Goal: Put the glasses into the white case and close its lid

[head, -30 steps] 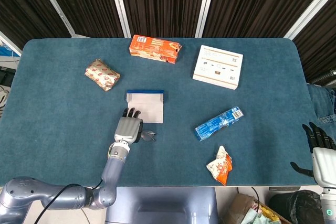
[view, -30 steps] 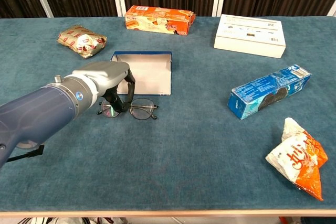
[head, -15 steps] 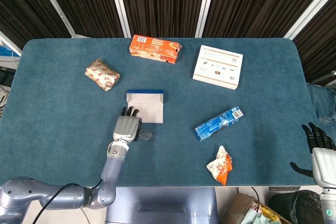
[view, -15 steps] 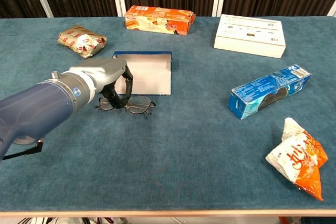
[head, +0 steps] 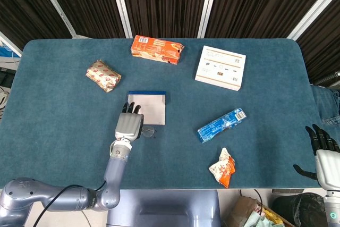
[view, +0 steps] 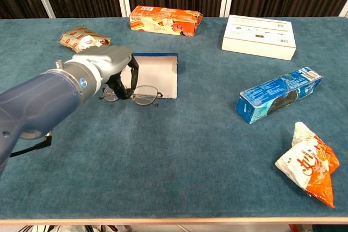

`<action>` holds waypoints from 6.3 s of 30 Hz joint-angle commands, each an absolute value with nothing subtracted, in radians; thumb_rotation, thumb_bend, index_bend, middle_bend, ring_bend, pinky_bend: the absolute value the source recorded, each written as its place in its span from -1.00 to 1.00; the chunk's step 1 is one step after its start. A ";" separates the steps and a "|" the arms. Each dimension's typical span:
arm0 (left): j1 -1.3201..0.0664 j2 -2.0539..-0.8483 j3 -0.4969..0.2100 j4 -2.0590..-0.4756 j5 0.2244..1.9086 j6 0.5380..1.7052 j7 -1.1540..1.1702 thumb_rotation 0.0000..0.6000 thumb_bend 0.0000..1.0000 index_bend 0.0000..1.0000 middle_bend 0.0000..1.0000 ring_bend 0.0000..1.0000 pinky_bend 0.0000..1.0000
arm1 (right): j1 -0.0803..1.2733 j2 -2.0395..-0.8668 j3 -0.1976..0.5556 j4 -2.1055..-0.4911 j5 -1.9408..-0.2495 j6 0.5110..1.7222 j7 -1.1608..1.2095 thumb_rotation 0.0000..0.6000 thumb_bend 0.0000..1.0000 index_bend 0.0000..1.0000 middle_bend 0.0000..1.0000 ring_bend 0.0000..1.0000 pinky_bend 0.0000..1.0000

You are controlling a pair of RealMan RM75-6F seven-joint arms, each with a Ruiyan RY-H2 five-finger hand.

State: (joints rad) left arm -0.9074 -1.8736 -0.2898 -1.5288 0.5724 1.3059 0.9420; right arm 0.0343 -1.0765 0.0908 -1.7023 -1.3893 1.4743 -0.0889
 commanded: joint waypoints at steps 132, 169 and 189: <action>-0.861 -1.850 -0.313 -1.486 0.537 1.128 0.746 1.00 0.09 -1.00 0.68 0.74 0.69 | 0.035 -1.061 0.094 -1.727 -1.343 1.449 -0.094 1.00 -0.62 -0.91 -0.98 -0.84 -0.68; -0.918 -1.968 -0.337 -1.274 0.531 1.102 0.746 1.00 0.09 -1.00 0.68 0.74 0.69 | 0.034 -1.060 0.093 -1.726 -1.344 1.449 -0.090 1.00 -0.61 -0.91 -0.98 -0.84 -0.68; -0.919 -1.982 -0.349 -1.242 0.530 1.100 0.754 1.00 0.09 -1.00 0.68 0.74 0.69 | 0.034 -1.060 0.093 -1.727 -1.341 1.449 -0.091 1.00 -0.61 -0.91 -0.98 -0.84 -0.68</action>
State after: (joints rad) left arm -0.9190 -1.9817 -0.3484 -1.2425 0.5288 1.0991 0.7542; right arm 0.0337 -1.0601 0.0934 -1.7268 -1.3415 1.4489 -0.0912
